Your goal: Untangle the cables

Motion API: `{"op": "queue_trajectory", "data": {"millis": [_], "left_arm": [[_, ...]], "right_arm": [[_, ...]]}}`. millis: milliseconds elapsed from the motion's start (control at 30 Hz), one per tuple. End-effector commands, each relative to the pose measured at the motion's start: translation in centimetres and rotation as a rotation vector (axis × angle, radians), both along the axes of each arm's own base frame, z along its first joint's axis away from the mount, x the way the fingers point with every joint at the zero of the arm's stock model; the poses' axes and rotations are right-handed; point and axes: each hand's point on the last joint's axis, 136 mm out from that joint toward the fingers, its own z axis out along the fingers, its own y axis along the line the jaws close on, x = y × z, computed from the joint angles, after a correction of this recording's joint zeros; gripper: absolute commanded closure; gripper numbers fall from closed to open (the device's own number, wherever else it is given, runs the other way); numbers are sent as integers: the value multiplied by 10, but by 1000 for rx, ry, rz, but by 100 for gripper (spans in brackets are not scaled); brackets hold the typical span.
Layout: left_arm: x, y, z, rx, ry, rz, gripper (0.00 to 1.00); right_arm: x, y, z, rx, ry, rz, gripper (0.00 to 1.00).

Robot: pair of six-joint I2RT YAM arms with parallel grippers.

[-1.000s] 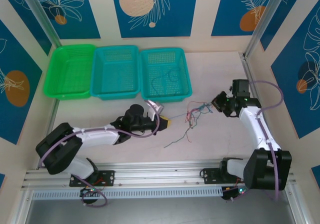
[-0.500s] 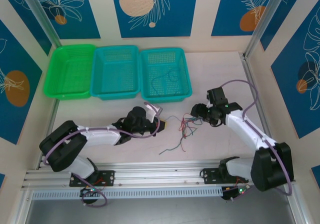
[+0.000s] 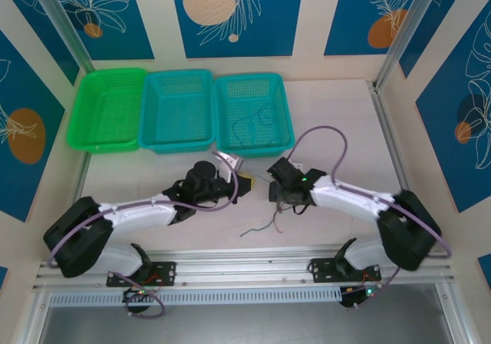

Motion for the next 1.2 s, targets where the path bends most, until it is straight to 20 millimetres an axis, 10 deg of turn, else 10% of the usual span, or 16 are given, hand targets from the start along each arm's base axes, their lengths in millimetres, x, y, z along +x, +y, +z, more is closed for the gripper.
{"op": "queue_trajectory", "data": {"millis": [0, 267, 500, 733, 1167], "left_arm": [[-8, 10, 41, -65, -80, 8, 100], [-38, 102, 80, 9, -256, 189, 100], [-56, 165, 36, 28, -166, 363, 100], [-63, 159, 18, -64, -114, 334, 100], [-27, 76, 130, -104, -249, 147, 100]], "right_arm": [[19, -26, -1, -141, -54, -209, 15], [17, -76, -34, 36, 115, -499, 39], [28, -88, -21, 190, 106, -560, 54], [39, -63, 38, 327, 26, -370, 15], [12, -47, 190, 601, -317, -160, 2]]}}
